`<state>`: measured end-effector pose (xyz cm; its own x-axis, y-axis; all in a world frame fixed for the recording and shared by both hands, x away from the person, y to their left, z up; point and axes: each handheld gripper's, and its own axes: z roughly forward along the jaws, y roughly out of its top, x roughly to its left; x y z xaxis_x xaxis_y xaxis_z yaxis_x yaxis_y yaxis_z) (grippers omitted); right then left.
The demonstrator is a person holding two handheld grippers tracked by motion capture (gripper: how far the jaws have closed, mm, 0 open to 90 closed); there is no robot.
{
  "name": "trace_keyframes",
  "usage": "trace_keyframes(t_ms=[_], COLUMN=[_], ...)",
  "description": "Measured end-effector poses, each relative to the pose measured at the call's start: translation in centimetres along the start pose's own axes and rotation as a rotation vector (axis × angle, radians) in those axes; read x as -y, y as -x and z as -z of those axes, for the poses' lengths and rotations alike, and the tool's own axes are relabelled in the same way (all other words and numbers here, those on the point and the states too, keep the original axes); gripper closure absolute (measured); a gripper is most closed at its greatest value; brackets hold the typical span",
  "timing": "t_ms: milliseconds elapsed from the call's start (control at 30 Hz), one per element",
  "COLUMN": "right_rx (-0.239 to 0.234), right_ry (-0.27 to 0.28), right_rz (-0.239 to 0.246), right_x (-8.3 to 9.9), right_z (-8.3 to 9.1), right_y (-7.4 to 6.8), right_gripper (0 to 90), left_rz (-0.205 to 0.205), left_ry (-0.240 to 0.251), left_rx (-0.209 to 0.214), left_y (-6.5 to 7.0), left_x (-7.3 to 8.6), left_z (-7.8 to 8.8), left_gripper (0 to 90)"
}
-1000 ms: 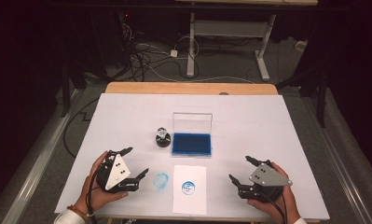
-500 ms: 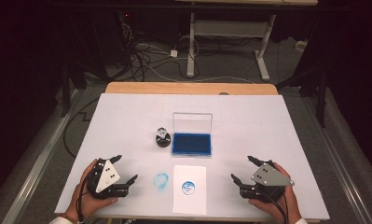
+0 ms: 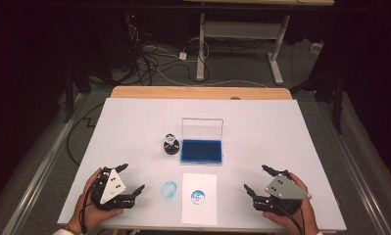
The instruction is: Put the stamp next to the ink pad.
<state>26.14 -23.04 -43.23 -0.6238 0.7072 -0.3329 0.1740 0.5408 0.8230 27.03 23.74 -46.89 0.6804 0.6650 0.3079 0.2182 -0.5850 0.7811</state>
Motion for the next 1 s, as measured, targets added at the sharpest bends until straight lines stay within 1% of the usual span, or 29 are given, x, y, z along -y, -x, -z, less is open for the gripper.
trace_keyframes(t_ms=[67,200,267,333,500,667,800,1000], right_rx=[0.002,-0.003,-0.003,-0.004,-0.004,0.001,0.002,-0.002], right_ry=[0.001,-0.01,-0.013,-0.012,-0.012,-0.012,-0.015,-0.023], right_rz=[-0.001,0.005,-0.001,0.002,0.004,0.002,0.003,0.001], right_x=[-0.11,-0.02,0.02,0.06,0.09,0.18,0.25,0.47], right_z=[-0.02,-0.26,-0.32,-0.3,-0.12,-0.01,-0.01,0.01], right_y=[-0.08,-0.11,-0.01,-0.03,-0.15,-0.11,-0.12,-0.24], right_gripper=[22.5,22.5,22.5,22.5,22.5,22.5,22.5,22.5], left_rz=[0.004,0.001,0.013,0.013,0.005,-0.002,0.005,-0.004], left_ry=[0.007,-0.002,-0.004,0.0,0.005,-0.005,-0.002,-0.009], left_rx=[0.003,0.007,0.008,0.008,0.008,0.013,0.013,0.016], left_y=[-0.06,-0.24,-0.35,-0.38,-0.22,-0.22,-0.31,-0.17], left_x=[-0.06,0.07,0.11,0.09,-0.13,-0.15,-0.18,-0.28], left_z=[0.06,-0.14,-0.24,-0.13,-0.11,-0.38,-0.4,-0.61], left_gripper=[15.8,15.8,15.8,15.8,15.8,15.8,15.8,15.8])
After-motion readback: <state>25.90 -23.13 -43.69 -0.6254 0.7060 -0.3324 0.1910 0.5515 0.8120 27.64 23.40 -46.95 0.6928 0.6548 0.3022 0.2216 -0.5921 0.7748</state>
